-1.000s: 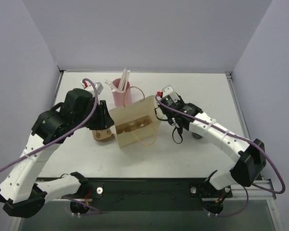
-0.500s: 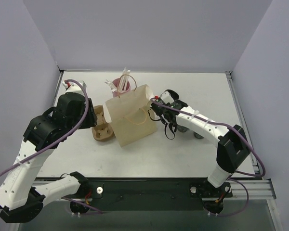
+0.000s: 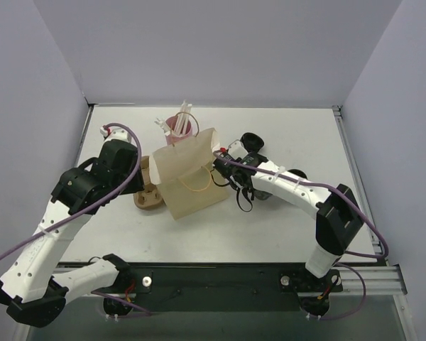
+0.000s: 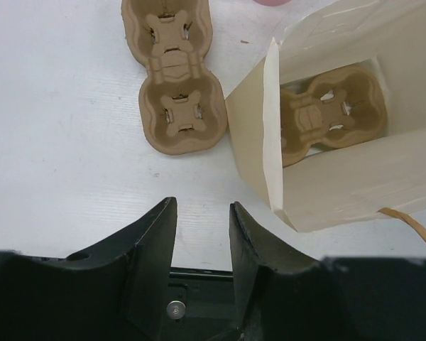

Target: Pack the takeout coffee

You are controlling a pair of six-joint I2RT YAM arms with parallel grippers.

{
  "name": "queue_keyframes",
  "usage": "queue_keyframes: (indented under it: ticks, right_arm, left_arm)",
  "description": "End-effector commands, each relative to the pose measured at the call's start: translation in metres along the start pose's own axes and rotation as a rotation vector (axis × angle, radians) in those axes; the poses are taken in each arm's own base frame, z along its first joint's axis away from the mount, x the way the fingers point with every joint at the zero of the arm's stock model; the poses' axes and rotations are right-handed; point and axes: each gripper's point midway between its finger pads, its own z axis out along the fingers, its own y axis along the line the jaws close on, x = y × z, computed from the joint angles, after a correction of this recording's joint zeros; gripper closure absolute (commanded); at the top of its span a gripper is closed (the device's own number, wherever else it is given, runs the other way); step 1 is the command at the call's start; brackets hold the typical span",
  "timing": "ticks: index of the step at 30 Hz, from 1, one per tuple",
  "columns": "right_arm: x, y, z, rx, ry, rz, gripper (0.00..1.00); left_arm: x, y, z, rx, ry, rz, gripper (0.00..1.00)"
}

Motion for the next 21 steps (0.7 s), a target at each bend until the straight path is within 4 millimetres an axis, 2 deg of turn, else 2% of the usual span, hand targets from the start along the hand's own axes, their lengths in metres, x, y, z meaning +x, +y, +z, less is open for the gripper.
queue_keyframes:
  ticks: [1,8,11,18,21]
  right_arm:
    - [0.009,-0.002,-0.01,0.015,0.015,-0.037,0.74]
    - [0.008,-0.008,-0.014,0.032,0.0,-0.027,0.76]
    - [0.006,-0.012,-0.017,0.035,-0.014,-0.035,0.76]
    - [0.019,-0.009,-0.013,0.036,0.006,-0.054,0.75]
    - [0.022,-0.008,-0.014,0.034,0.008,-0.052,0.75]
  left_arm:
    - [-0.002,-0.007,0.009,0.014,-0.002,-0.039,0.55]
    - [-0.008,-0.025,0.021,0.054,0.005,-0.056,0.55]
    - [-0.006,-0.026,0.027,0.046,0.016,-0.052,0.55]
    - [-0.008,-0.025,0.038,0.007,0.016,-0.043,0.55]
    - [-0.01,-0.03,0.042,0.024,0.019,-0.049,0.55]
